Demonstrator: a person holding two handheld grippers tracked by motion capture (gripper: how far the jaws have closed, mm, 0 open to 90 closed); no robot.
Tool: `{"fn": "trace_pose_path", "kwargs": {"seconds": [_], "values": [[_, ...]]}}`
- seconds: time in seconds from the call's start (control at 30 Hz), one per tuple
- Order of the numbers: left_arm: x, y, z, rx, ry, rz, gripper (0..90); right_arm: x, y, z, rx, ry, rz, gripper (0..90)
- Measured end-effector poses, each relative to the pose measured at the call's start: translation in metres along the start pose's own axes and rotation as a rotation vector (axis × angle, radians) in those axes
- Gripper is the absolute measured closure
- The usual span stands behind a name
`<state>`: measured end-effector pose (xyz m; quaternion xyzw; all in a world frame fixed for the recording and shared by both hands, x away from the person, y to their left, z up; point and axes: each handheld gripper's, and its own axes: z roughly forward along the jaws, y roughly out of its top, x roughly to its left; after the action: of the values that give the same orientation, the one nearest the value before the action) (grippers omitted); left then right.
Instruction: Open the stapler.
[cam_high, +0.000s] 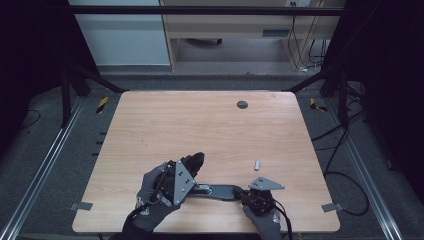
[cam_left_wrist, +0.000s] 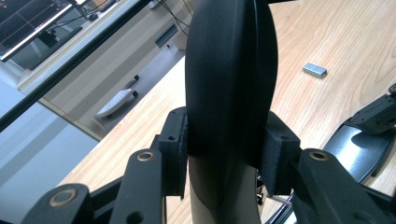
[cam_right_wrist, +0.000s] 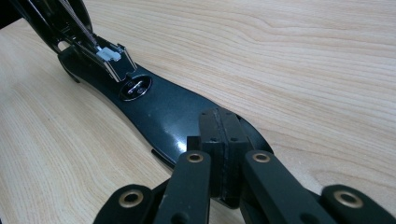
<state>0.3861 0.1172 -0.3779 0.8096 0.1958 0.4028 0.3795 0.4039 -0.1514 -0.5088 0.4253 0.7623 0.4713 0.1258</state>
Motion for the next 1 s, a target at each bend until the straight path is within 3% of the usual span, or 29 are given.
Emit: {"fn": "trace_pose_path", "kwargs": {"seconds": [0.47, 0.9, 1.0], "values": [[0.013, -0.008, -0.009, -0.024, 0.005, -0.076, 58.5, 0.000, 0.000, 0.000, 0.000, 0.002, -0.002, 90.0], [0.020, -0.013, -0.014, -0.038, 0.007, -0.114, 58.6, 0.001, 0.000, 0.000, 0.003, 0.003, -0.001, 90.0], [0.023, -0.016, -0.016, -0.045, 0.008, -0.141, 58.6, 0.001, 0.000, 0.000, 0.005, 0.004, 0.000, 90.0]]}}
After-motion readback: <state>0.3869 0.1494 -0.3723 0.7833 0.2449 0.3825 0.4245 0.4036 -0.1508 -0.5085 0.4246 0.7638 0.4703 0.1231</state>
